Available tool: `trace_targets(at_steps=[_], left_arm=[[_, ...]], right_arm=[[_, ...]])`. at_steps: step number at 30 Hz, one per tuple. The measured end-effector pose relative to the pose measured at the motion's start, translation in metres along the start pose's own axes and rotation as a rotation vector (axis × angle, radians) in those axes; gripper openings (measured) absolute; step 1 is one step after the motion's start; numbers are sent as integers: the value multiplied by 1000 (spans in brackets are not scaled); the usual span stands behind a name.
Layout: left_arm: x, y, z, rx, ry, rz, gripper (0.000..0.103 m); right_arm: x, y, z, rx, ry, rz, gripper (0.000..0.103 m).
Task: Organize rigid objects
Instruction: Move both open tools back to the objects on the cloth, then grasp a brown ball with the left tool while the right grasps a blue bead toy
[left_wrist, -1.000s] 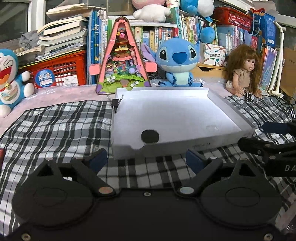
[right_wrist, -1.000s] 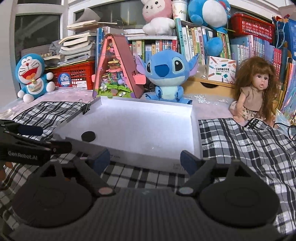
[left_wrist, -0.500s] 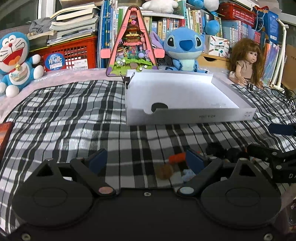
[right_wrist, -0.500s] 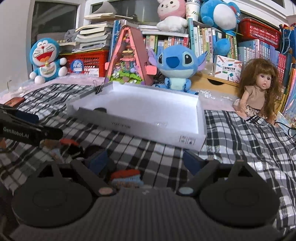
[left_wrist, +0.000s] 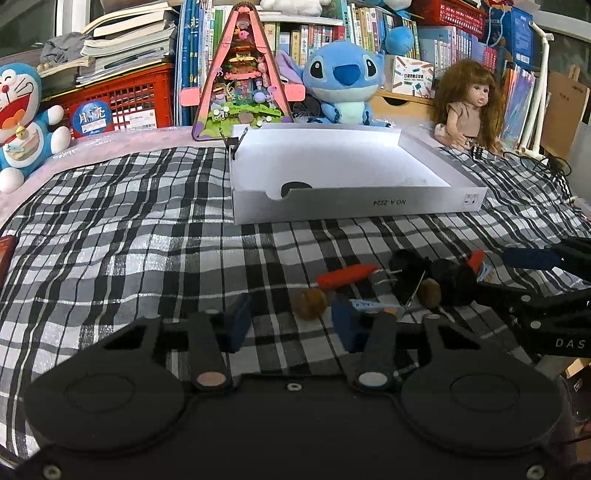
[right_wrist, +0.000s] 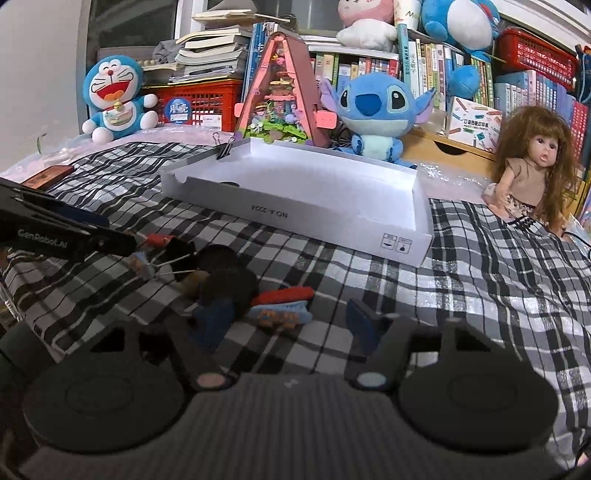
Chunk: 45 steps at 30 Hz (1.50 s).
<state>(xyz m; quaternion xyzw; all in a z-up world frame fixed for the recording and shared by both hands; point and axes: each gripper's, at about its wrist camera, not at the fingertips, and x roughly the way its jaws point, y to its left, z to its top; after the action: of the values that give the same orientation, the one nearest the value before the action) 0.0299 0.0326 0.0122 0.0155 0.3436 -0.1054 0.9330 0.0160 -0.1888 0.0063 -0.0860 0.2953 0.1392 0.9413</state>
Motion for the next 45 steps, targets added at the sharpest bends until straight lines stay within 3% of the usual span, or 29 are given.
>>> trace_targets(at_steps=[5, 8, 10, 12, 29, 40, 42, 45], left_arm=[[0, 0, -2, 9, 2, 2, 32], [1, 2, -2, 5, 1, 5, 31], [1, 2, -2, 7, 0, 10, 30], [2, 2, -2, 11, -1, 14, 30], [15, -2, 6, -16, -14, 39, 38], [24, -5, 9, -42, -10, 29, 38], [24, -5, 9, -41, -10, 29, 26], [24, -5, 9, -42, -12, 23, 20]], right_arm=[[0, 4, -3, -1, 8, 10, 71], [0, 1, -3, 10, 10, -13, 63], [0, -2, -3, 22, 13, -36, 52], [1, -5, -4, 31, 14, -53, 50], [8, -3, -2, 98, -10, -44, 52], [10, 2, -5, 142, -23, -75, 52], [10, 3, -5, 149, -23, -80, 52], [11, 2, -5, 162, -21, -83, 51]])
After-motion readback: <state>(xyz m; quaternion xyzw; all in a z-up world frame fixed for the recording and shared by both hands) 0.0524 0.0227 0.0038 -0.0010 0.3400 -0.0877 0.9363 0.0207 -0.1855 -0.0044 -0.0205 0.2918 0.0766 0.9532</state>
